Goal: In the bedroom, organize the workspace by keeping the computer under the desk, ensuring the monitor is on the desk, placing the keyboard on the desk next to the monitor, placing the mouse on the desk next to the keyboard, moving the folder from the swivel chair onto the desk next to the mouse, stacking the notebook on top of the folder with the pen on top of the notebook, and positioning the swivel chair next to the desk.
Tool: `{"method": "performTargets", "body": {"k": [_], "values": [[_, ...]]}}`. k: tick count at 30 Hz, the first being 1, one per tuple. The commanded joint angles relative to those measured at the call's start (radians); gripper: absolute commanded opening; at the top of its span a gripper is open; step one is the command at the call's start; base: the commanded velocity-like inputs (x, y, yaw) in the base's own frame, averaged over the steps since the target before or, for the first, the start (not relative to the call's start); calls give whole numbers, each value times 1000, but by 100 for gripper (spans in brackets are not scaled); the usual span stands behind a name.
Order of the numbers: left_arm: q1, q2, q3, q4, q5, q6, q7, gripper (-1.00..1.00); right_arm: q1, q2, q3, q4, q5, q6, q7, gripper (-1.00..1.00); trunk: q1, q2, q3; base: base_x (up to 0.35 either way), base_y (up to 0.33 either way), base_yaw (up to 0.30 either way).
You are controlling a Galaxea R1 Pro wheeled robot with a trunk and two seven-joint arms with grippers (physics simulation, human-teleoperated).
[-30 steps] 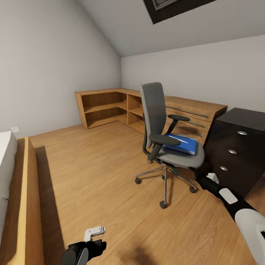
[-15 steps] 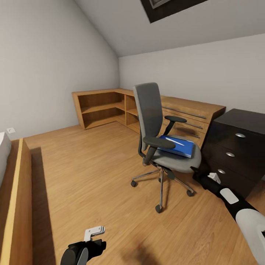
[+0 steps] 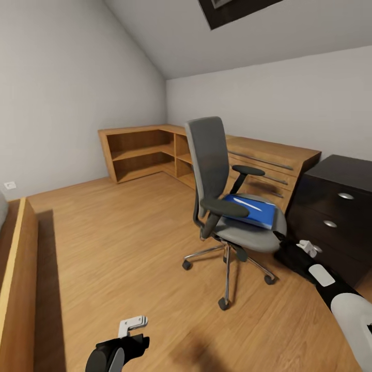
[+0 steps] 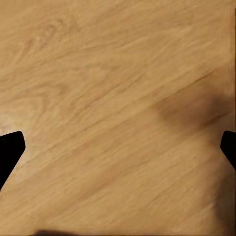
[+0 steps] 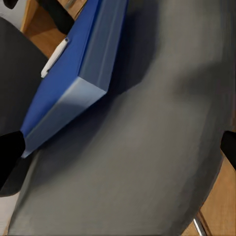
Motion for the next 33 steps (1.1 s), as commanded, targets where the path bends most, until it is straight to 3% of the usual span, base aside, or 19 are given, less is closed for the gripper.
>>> {"method": "performTargets", "body": {"k": [1, 6, 14, 33], "values": [[0, 0, -1, -1, 11, 2, 9, 100, -1, 0, -5, 0, -8, 9, 3, 100, 0, 0, -1, 237, -65, 0], [-1, 0, -1, -1, 11, -4, 9, 100, -1, -1, -6, 2, -8, -16, -16, 100, 0, 0, -1, 85, -29, 0], [0, 0, -1, -1, 11, -4, 9, 100, -1, -6, -8, 2, -11, -20, -127, 100, 0, 0, -1, 5, -2, 0], [0, 0, -1, -1, 11, -4, 5, 100, -1, 4, -6, 5, -13, -19, -140, 100, 0, 0, -1, 0, 0, 0]]}}
